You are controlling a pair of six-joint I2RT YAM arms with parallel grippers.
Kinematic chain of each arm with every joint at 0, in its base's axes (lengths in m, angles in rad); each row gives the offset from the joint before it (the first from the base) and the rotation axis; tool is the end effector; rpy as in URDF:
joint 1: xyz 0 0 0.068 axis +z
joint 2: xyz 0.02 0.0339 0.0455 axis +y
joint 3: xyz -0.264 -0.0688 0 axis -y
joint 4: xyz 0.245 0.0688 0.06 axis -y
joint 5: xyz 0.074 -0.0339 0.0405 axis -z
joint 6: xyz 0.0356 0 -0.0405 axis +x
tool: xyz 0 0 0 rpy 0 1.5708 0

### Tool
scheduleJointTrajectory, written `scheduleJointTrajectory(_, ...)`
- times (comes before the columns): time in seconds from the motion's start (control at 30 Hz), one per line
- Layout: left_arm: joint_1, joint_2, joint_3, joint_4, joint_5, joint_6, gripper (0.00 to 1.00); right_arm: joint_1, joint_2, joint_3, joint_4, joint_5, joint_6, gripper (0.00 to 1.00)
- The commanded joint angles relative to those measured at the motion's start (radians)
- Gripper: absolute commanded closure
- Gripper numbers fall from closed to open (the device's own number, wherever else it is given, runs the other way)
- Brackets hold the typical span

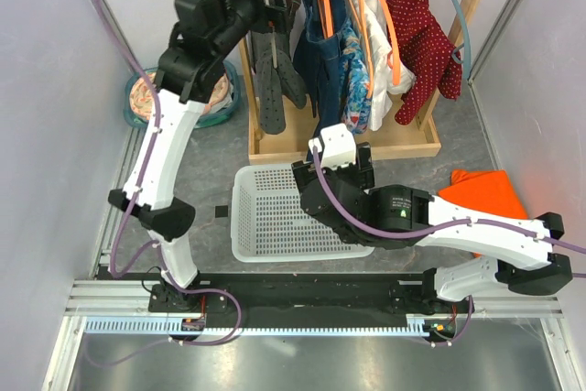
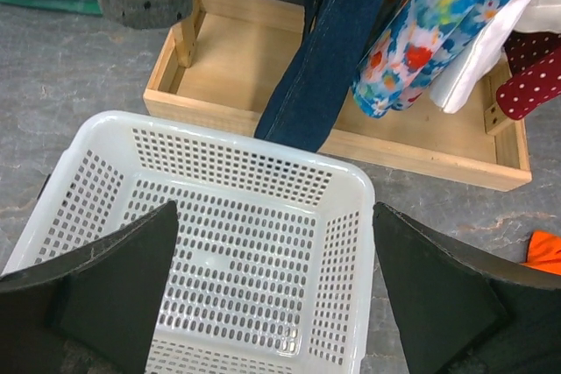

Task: Remove the skirt from the hanger

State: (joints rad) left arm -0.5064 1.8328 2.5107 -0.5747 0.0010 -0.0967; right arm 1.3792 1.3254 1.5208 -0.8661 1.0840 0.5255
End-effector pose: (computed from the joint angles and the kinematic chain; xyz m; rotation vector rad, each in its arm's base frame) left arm 0.3066 -0.1701 0.5802 0.3032 1.4553 -0.4903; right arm 0.0796 0.2449 0.4197 -0.2674 1.8473 0.0798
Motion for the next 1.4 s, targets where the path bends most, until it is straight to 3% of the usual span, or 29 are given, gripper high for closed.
scheduleJointTrajectory(0.0,0.0,0.036,0.019,0.027,-0.11,0.008,0.0,0.003,-0.041,-0.014,0.012,0.001,0.027,0.02)
scheduleJointTrajectory(0.33,0.012,0.04,-0.072,0.026,-0.216,0.043,0.0,0.001,-0.075,-0.019,0.027,0.048,0.007,0.02)
scheduleJointTrajectory(0.67,0.065,0.01,-0.204,0.018,-0.204,0.035,0.0,-0.015,-0.175,-0.074,0.088,0.067,-0.021,0.02)
scheduleJointTrajectory(0.77,0.068,0.002,-0.199,0.019,-0.182,0.034,0.28,-0.02,-0.178,-0.089,0.098,0.056,-0.019,0.02)
scheduleJointTrajectory(0.8,0.068,0.002,-0.197,0.019,-0.176,0.034,0.43,-0.02,-0.178,-0.093,0.099,0.054,-0.019,0.02)
scheduleJointTrajectory(0.83,0.068,-0.003,-0.196,0.019,-0.173,0.034,0.5,-0.02,-0.178,-0.094,0.099,0.051,-0.018,0.02)
scheduleJointTrajectory(0.9,0.069,-0.006,-0.196,0.019,-0.167,0.038,0.59,-0.023,-0.176,-0.102,0.104,0.05,-0.015,0.02)
scheduleJointTrajectory(1.07,0.08,-0.029,-0.194,0.015,-0.141,0.043,0.61,-0.025,-0.177,-0.125,0.116,0.036,-0.007,0.04)
scheduleJointTrajectory(1.13,0.085,-0.036,-0.187,0.013,-0.137,0.045,0.68,-0.029,-0.176,-0.131,0.119,0.031,-0.005,0.04)
scheduleJointTrajectory(1.17,0.089,-0.043,-0.182,0.013,-0.128,0.046,0.73,-0.029,-0.173,-0.132,0.121,0.028,-0.005,0.05)
scheduleJointTrajectory(1.2,0.089,-0.053,-0.175,0.012,-0.124,0.046,0.91,-0.029,-0.173,-0.132,0.122,0.027,-0.004,0.05)
scheduleJointTrajectory(1.23,0.091,-0.061,-0.171,0.012,-0.118,0.049,0.98,-0.029,-0.173,-0.137,0.122,0.024,-0.002,0.05)
scheduleJointTrajectory(1.37,0.091,-0.087,-0.151,0.012,-0.092,0.058,0.98,-0.034,-0.183,-0.146,0.13,0.005,-0.001,0.05)
